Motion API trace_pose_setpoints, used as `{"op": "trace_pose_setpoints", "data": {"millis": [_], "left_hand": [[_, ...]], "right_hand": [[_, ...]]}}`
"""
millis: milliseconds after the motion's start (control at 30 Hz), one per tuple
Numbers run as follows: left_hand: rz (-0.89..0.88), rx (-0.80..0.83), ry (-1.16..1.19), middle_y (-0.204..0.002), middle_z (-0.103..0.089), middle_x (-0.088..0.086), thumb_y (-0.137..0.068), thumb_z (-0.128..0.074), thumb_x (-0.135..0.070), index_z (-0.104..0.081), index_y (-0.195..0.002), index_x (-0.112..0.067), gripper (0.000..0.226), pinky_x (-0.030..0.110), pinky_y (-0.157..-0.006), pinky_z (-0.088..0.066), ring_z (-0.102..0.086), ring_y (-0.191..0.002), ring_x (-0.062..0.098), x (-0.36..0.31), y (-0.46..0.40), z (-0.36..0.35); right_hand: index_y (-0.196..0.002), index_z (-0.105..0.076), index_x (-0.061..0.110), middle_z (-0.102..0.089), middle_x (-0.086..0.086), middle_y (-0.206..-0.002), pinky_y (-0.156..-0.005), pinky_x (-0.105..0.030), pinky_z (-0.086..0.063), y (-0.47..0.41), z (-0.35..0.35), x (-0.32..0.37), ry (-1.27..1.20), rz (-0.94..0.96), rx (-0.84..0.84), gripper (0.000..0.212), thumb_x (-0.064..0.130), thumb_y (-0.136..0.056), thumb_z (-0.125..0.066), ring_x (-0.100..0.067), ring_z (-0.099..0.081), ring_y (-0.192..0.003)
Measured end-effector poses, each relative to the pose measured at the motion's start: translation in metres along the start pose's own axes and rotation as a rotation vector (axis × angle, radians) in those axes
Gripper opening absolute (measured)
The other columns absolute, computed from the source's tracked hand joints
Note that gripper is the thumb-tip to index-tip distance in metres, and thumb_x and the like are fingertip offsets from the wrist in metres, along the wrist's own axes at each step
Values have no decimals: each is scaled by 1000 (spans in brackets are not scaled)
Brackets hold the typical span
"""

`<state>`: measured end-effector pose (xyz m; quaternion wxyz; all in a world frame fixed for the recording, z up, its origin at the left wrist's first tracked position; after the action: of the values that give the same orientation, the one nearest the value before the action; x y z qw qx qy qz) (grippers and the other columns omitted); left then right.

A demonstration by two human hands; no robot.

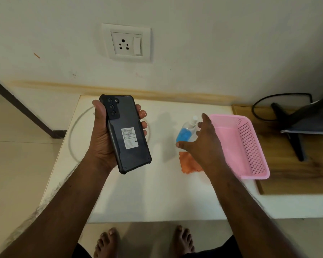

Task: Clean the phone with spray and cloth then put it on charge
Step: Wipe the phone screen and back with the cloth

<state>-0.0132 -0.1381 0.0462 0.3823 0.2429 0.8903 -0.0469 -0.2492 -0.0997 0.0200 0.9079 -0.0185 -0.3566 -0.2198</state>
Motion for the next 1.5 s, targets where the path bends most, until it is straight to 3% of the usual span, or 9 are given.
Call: {"op": "trace_pose_setpoints", "data": {"millis": [100,167,233,567,867,1000,1100,1300,1500], "left_hand": [[-13,-2,-19,-108,-67,7,-59,-60,-84,-60,-122,-10,97,38,-83,-55,-65,-90,23,-2,0,-2],[-12,13,-5,-108,-67,7,-62,-56,-83,-61,-119,-10,93,37,-83,-55,-65,-89,22,-3,1,-5],[-7,30,10,-108,-65,7,-66,-50,-82,-60,-118,-11,89,36,-82,-55,-65,-88,22,-2,2,-8],[27,54,8,-107,-68,5,-62,-58,-82,-65,-115,-13,88,37,-82,-56,-67,-87,21,-1,10,-12],[38,49,22,-108,-68,7,-55,-68,-81,-61,-119,-10,96,37,-79,-58,-68,-85,22,-2,10,-11],[40,55,24,-106,-68,7,-55,-68,-81,-58,-120,-9,97,36,-79,-58,-67,-84,21,-1,9,-10],[30,48,25,-106,-69,7,-56,-67,-82,-60,-119,-9,96,37,-78,-58,-68,-84,22,-2,9,-7],[26,-1,12,-110,-70,9,-52,-67,-84,-62,-121,-11,101,37,-78,-58,-69,-84,23,-2,9,0],[33,-57,34,-106,-72,10,-50,-70,-85,-66,-117,-11,100,36,-73,-57,-67,-81,24,0,6,3]], "right_hand": [[-133,-47,23,-64,3,-117,-84,-33,-55,7,32,-6,153,-46,-106,76,36,-69,-88,-17,-65,-98],[-104,-62,28,-64,17,-82,-60,-18,-49,13,45,-6,251,-65,-121,37,41,-75,-82,-7,-63,-68],[-87,-65,28,-61,17,-67,-55,-18,-46,17,43,-7,346,-88,-45,20,43,-80,-77,-7,-60,-59],[-122,-51,12,-60,-5,-115,-91,-32,-49,40,-28,-11,826,96,199,31,32,-99,-48,-22,-61,-105],[-114,-54,12,-62,-6,-109,-89,-30,-46,38,-30,-10,796,98,81,30,36,-96,-50,-22,-60,-102],[-97,-61,15,-66,-2,-93,-79,-29,-50,39,-31,-16,623,-39,233,16,28,-89,-61,-19,-63,-88],[-84,-67,13,-66,-3,-76,-65,-25,-47,45,-22,-9,254,-113,324,16,29,-83,-69,-13,-61,-71],[-104,-66,14,-75,-8,-100,-78,-37,-60,71,-21,22,-773,-349,569,23,20,-83,-75,-26,-73,-94],[-114,-64,10,-72,-16,-111,-76,-43,-59,68,-24,45,-1032,-259,555,46,21,-71,-78,-34,-71,-99]]}}
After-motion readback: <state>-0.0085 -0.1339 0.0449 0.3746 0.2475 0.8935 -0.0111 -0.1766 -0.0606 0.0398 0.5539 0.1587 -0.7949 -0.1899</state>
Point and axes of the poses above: each hand's wrist, its own y-axis away from the middle knuckle, its own z-axis out of the back of the hand, x = y × z, the point moved 9 cm from there along -y, towards the middle knuckle
